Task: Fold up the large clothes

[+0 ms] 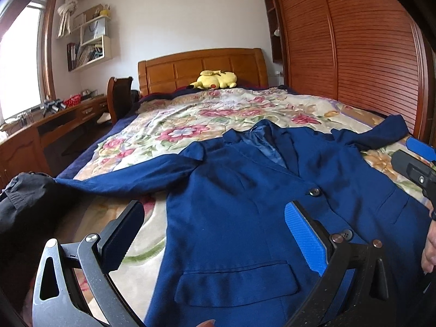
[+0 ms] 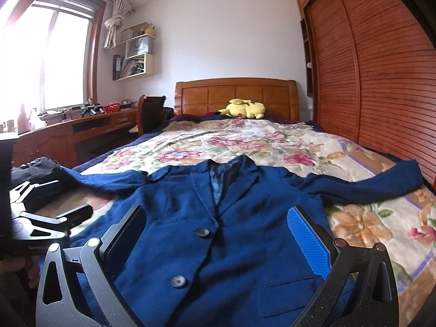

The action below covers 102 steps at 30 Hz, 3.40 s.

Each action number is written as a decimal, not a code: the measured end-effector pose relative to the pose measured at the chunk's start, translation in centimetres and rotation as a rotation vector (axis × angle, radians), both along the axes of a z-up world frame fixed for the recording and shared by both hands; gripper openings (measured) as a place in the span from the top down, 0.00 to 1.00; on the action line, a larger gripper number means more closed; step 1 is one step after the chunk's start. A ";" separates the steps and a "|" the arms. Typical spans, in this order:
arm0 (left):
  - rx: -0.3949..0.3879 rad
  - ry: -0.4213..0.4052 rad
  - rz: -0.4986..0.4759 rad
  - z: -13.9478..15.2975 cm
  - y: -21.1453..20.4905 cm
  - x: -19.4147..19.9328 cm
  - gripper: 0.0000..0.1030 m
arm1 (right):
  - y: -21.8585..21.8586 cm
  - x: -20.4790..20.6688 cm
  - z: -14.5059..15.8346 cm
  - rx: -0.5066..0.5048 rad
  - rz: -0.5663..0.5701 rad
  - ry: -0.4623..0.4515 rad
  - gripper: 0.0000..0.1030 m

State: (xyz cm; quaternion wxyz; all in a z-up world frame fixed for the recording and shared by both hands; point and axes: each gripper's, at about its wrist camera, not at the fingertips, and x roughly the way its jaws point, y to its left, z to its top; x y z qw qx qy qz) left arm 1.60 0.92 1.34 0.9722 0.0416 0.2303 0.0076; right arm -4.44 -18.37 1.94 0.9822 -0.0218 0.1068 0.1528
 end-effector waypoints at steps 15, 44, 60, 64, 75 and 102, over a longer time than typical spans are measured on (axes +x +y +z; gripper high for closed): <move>-0.012 0.052 0.034 0.6 6.4 0.7 0.00 | 2.6 0.5 0.9 -0.015 0.085 -0.005 0.00; -0.197 0.278 0.129 -3.7 19.3 10.3 0.01 | 6.4 9.3 0.9 -0.157 0.228 0.117 0.00; -0.304 0.357 0.199 -5.7 22.2 15.8 0.05 | 7.7 9.4 1.0 -0.184 0.215 0.107 0.00; -0.313 0.366 0.191 -5.9 22.1 16.2 0.08 | 7.5 9.6 0.8 -0.168 0.226 0.130 0.00; -0.300 0.456 0.229 -8.0 22.6 18.4 0.32 | 7.1 9.5 1.0 -0.150 0.220 0.124 0.00; -0.108 0.259 -0.045 1.7 11.0 16.5 0.98 | 2.7 9.0 2.1 -0.109 0.089 0.070 0.00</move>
